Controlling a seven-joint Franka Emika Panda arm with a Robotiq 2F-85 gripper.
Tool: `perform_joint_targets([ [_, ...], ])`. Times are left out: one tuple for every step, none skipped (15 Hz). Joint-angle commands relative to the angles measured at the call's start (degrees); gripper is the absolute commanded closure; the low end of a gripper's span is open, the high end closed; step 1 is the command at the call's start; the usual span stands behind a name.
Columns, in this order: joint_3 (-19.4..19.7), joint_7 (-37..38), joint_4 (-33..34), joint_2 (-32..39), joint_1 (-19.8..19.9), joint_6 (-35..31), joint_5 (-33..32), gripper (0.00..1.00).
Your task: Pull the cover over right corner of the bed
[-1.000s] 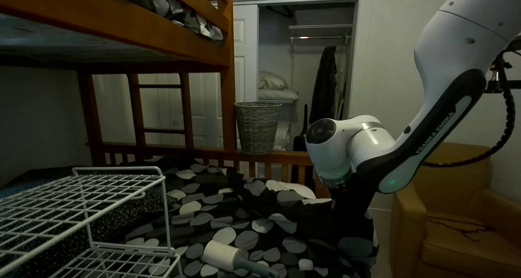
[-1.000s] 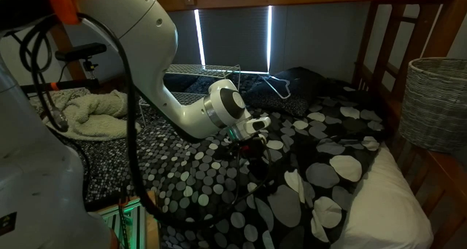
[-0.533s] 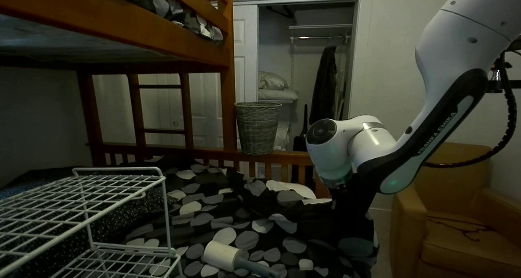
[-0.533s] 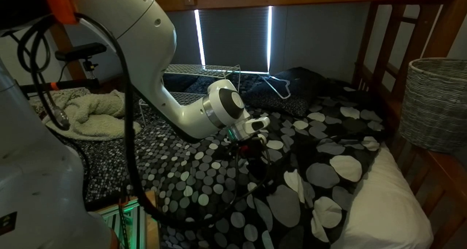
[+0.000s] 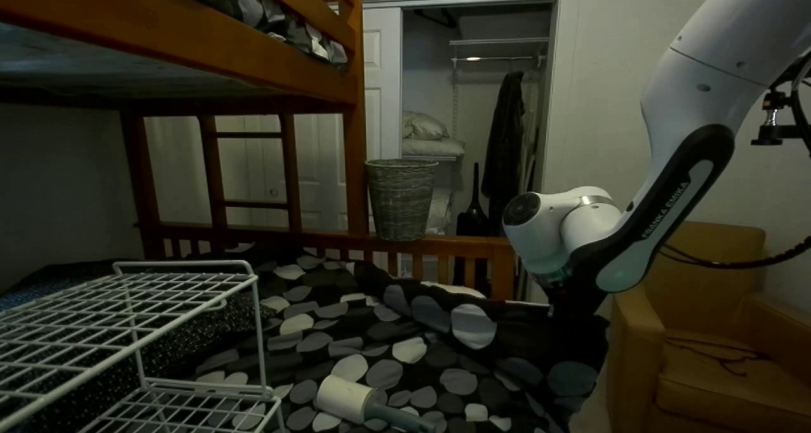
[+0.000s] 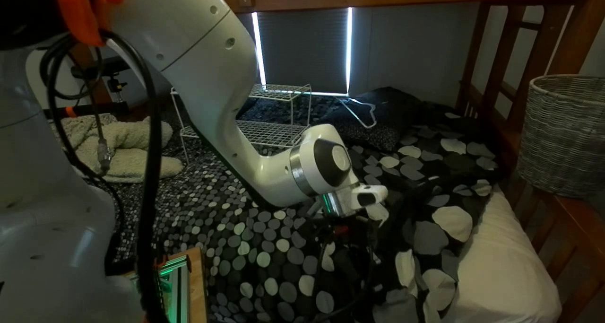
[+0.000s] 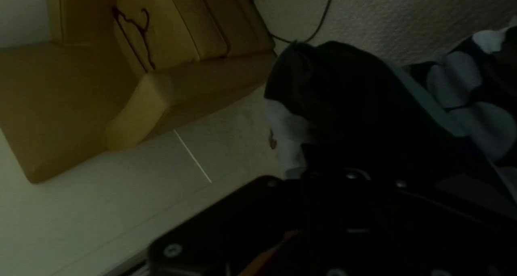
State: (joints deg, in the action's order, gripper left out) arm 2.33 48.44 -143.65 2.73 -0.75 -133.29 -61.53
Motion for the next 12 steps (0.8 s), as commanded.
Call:
perform_joint_targets([
  [3.64, 6.26, 3.76, 4.67, 4.59, -5.97, -3.36, 0.99],
  [4.44, 7.75, 5.03, 5.97, 5.53, -8.84, -3.42, 0.99],
  [3.23, 3.79, 2.72, 3.10, 4.32, -5.58, -1.62, 0.99],
  [3.68, 3.83, 3.44, 3.82, 4.88, -6.39, -1.65, 0.97],
  [3.65, 3.79, 3.59, 4.01, 4.90, -6.39, -1.65, 0.97],
  [3.52, 3.79, 3.58, 4.01, 4.75, -6.36, -1.65, 0.97],
  [3.31, 3.80, 3.57, 3.97, 4.52, -6.31, -1.64, 0.97],
  [3.13, 3.82, 3.57, 3.98, 4.38, -6.28, -1.64, 0.97],
  [3.12, 3.81, 3.57, 3.97, 4.36, -6.28, -1.64, 0.97],
  [3.12, 3.82, 3.57, 3.97, 4.37, -6.28, -1.64, 0.99],
  [3.62, 8.99, 6.09, 6.37, 4.19, -4.60, -3.61, 0.99],
  [4.19, 12.84, 7.83, 7.85, 4.27, -3.98, -5.94, 0.99],
])
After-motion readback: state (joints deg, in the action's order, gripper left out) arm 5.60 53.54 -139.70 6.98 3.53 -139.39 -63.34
